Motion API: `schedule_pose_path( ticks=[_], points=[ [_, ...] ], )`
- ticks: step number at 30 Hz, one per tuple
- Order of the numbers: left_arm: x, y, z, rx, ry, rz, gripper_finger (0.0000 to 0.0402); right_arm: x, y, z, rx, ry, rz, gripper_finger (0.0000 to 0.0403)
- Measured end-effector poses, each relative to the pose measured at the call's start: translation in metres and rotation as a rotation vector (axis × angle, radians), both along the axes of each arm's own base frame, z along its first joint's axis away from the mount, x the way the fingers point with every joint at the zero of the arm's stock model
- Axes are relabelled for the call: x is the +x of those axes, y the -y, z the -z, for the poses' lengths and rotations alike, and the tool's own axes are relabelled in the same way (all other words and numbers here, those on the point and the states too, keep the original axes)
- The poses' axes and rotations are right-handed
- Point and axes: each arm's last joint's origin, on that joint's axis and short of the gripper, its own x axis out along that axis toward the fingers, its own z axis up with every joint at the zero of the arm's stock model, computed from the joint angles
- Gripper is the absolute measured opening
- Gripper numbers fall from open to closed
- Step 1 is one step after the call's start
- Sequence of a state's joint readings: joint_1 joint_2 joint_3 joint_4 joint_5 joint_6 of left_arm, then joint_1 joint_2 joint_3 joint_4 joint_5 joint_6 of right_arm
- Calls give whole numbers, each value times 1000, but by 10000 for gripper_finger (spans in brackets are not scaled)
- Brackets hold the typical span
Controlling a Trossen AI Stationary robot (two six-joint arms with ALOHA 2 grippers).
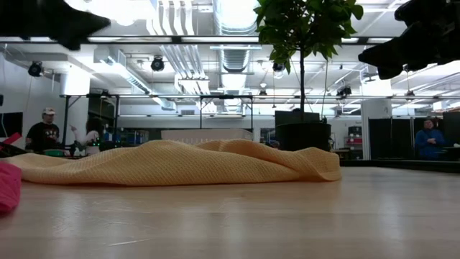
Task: Pick and placing Produce into tupperware
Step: Return to Home Position
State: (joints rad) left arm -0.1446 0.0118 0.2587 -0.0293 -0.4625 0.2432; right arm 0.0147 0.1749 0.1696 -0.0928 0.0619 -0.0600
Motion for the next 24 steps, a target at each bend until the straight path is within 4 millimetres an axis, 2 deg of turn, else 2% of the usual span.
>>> schedule_pose_path(
  ticks=[2, 4, 6, 8, 13, 24],
  points=[
    [6, 2, 12, 15, -69, 33, 52, 0, 0, 0, -11, -1, 1, 66],
    [8, 3, 12, 15, -55, 70, 20, 0, 0, 0, -20, 4, 1, 65],
    [14, 4, 19, -3, -87, 81, 6, 0, 0, 0, -22, 3, 6, 66],
    [15, 5, 27, -25, -122, 131, 6, 0, 0, -1, -24, 5, 9, 66],
    [15, 8, 33, -52, -96, 228, 1, 1, 1, -3, -32, 25, 15, 61],
    [21, 3, 54, -56, -131, 165, 0, 1, 0, -6, -38, 64, 14, 58]
  ],
)
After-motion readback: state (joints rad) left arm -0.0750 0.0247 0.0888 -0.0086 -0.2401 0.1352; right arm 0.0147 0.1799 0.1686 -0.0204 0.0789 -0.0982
